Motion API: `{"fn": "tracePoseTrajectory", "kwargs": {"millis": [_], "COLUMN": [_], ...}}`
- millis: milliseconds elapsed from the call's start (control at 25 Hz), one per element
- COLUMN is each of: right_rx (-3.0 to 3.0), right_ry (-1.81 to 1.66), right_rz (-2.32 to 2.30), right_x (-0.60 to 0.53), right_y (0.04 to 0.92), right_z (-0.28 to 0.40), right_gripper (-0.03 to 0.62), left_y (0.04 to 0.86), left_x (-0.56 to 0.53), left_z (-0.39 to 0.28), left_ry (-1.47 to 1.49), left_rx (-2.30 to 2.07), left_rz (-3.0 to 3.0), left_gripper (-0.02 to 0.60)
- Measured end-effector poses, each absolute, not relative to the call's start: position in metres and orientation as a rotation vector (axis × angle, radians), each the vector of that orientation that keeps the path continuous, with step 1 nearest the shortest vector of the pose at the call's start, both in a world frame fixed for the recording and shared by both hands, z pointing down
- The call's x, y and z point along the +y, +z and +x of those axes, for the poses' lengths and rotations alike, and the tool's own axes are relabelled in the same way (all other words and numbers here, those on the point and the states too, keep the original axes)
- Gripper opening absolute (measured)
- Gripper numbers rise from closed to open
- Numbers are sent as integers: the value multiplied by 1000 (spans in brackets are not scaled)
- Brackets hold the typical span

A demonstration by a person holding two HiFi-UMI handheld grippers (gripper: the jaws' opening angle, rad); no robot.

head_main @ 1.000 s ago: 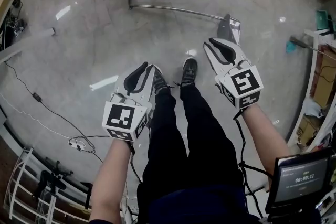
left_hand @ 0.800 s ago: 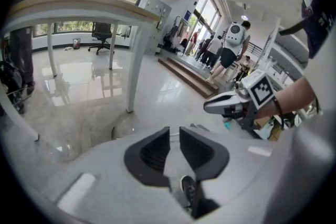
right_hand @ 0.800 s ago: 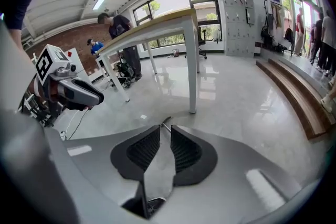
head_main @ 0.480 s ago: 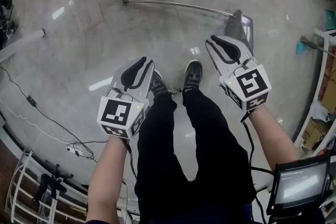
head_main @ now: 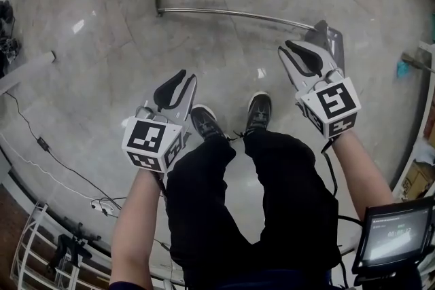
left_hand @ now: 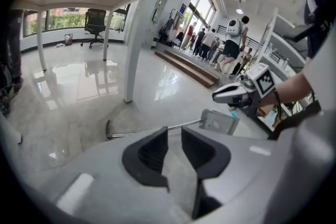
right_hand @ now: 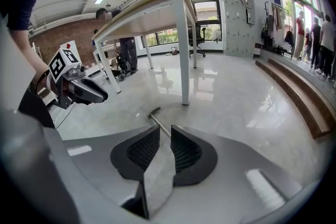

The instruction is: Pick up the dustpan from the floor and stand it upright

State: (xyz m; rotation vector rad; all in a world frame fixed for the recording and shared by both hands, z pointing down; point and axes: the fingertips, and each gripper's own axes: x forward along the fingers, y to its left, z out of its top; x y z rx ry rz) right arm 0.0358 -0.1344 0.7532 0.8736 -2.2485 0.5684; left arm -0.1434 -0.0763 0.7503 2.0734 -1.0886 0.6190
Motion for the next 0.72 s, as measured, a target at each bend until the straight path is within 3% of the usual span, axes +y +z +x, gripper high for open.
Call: {"fn": "tracePoseTrajectory", "kwargs": {"millis": [560, 720], "right_rx": [-2282, -2271], "right_ry": [584, 558], "right_rz": [820, 780], "right_x": [-178, -178], "right_y": [878, 885], "right_z": [20, 15], "right_gripper": [87, 87], "left_y": [885, 885], "left_x": [-127, -137], "left_z": [-165, -176], "left_ry": [648, 651], "left_rx": [-1009, -1008], "left_rz": [2059, 2084], "left_gripper": [83, 83]}}
